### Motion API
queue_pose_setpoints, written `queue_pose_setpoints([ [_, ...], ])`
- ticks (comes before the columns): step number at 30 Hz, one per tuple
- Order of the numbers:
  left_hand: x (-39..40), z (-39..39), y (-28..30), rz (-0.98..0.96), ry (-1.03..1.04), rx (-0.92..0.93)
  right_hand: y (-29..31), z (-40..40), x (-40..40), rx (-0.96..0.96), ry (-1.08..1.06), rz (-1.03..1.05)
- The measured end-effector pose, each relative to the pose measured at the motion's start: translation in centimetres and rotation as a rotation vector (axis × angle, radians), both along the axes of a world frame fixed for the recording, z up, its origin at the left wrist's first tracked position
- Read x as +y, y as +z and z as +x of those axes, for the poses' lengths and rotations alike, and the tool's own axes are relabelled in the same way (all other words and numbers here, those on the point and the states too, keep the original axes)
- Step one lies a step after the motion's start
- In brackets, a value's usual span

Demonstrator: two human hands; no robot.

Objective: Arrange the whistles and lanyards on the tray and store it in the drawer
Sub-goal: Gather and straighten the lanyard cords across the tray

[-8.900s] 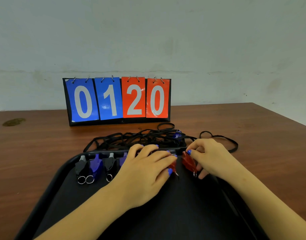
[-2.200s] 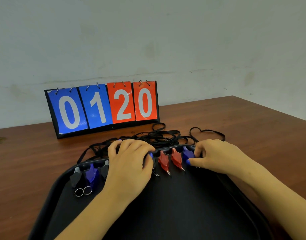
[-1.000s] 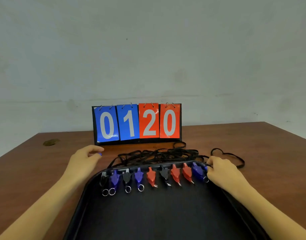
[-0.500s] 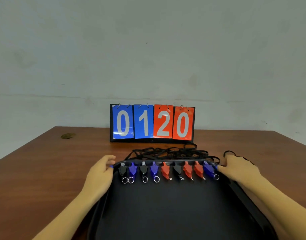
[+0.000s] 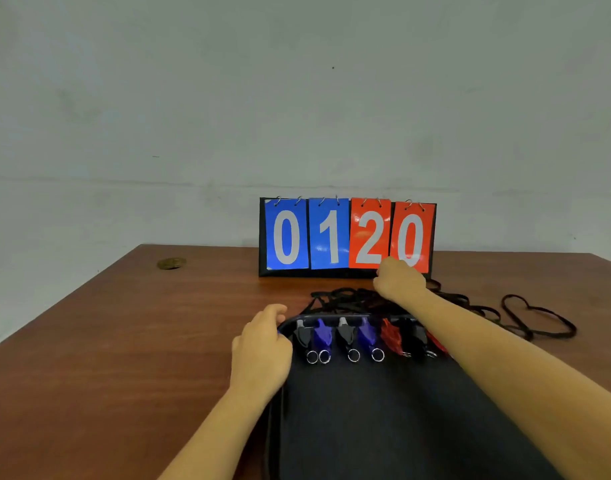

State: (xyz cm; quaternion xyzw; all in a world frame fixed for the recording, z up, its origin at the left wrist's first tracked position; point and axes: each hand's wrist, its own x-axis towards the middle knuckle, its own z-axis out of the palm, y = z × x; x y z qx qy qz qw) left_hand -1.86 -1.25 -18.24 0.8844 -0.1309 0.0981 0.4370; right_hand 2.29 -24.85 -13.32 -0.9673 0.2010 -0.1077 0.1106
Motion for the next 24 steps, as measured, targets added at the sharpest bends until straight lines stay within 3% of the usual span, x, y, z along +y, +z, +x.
queue_pose_setpoints([
  [5,0.1,-0.4,0.5,0.021,0.011,-0.021,-2.0,1.4,1.1,-0.097,-0.193,0.049],
  [8,0.0,-0.6,0.7,0.011,0.02,-0.036,-1.5,2.1,1.1,-0.141,-0.194,0.061],
  [12,-0.1,-0.8,0.9,0.071,0.072,-0.129,1.1,2.4,2.4,-0.06,0.095,0.187],
  [14,-0.2,-0.9,0.9,0.205,0.09,-0.319,3.1,1.6,4.3,-0.105,0.283,0.321],
  [16,-0.2,-1.2,1.1,0.191,0.075,-0.45,5.6,0.3,6.6,-0.189,0.425,0.438],
  [19,-0.2,-1.6,2.2,-0.085,0.048,-0.387,8.5,-2.4,9.8,-0.211,0.609,0.599],
  [22,0.2,-2.0,3.6,-0.474,0.029,-0.384,9.2,-5.6,12.1,-0.15,0.792,0.63],
  [24,0.6,-2.3,4.4,-0.602,-0.031,-0.329,8.7,-7.4,12.8,-0.09,0.892,0.664],
])
